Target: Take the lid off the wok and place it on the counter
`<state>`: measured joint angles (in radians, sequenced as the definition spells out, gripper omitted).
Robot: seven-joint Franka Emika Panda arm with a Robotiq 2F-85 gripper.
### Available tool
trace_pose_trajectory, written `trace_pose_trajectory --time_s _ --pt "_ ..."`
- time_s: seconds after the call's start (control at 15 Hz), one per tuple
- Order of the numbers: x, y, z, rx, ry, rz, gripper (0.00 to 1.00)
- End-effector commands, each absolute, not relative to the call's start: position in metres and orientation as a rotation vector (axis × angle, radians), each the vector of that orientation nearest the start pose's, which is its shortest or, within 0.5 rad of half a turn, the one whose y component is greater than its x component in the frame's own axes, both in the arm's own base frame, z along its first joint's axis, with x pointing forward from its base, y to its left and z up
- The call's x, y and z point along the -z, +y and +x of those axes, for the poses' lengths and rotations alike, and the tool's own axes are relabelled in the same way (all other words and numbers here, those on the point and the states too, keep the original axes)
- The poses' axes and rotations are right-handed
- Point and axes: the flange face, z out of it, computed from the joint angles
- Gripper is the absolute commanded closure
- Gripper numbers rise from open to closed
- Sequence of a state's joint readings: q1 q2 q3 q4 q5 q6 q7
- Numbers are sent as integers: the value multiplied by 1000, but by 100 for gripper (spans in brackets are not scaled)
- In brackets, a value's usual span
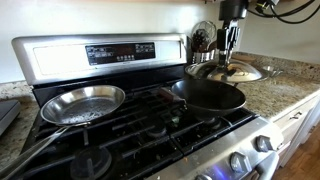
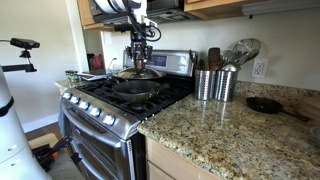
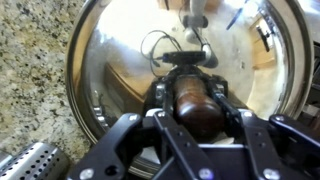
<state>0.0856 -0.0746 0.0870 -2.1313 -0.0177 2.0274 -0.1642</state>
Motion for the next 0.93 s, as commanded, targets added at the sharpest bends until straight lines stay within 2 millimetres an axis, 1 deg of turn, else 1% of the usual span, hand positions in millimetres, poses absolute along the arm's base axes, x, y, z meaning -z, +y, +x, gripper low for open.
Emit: trace_pose_trajectory --time_s 0.0,0.27,0.6,0.87 --pt "-457 47 510 -20 -426 -3160 81" --pt "-457 3 513 7 -279 -3200 81" --pt "-459 -54 512 38 -65 -3235 81" --pt "-460 -105 509 66 118 -3253 81"
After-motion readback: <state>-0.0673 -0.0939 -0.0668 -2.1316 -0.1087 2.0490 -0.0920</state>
